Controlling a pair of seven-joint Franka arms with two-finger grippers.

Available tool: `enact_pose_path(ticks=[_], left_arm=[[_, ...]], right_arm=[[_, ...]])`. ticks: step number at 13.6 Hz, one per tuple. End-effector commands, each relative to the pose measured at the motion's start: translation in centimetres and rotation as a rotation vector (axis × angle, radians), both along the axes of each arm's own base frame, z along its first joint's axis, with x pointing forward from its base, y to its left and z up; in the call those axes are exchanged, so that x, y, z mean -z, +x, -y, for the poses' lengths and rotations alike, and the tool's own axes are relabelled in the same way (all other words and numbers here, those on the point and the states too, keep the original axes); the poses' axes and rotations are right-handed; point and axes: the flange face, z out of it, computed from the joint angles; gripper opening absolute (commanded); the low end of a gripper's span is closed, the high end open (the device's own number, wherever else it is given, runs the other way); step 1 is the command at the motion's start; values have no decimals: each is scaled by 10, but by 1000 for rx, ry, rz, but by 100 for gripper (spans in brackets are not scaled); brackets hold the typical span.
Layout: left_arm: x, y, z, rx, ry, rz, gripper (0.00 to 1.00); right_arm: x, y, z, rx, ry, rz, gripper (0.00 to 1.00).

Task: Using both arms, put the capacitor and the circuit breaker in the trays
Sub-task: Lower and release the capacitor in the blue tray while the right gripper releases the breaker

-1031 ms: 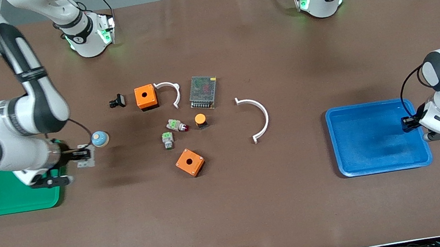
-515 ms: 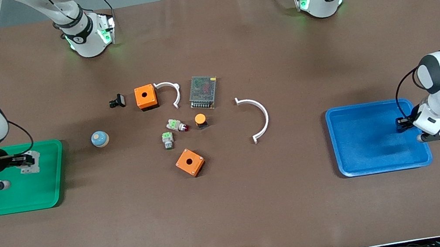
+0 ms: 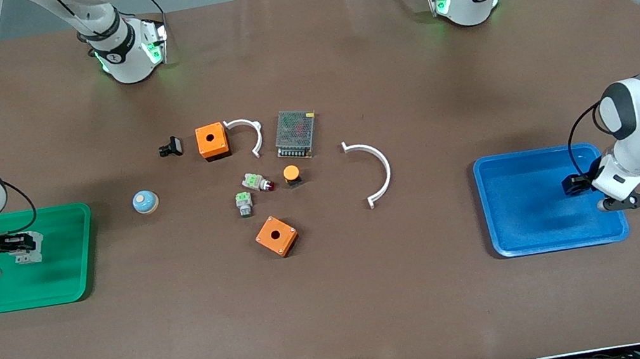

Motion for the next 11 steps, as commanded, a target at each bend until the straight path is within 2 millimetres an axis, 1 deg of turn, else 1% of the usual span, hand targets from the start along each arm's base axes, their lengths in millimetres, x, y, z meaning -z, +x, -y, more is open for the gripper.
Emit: enact_pose_path(ticks=[1,2,4,7,8,10,11], left_arm=[[-46,10,13,7,4,37,100],[-61,14,20,5,3,60,100],[-98,17,37,-15,3,102,100],[-165,12,75,-91,4,106,100],[-183,10,83,-104,8,111,100],[-211,7,100,-133,10,107,100],[-223,5,111,-150,8,103,100]], right_arm=[[9,6,5,-17,-7,3,17],[11,7,5,-17,-7,1,18],[16,8,5,-19,-7,-1,18],[19,11,8,-17,-7,-1,19],[21,14,8,-19,-8,0,19],[21,14,10,-15,-7,1,20],[21,13,10,-13,-6,1,25]])
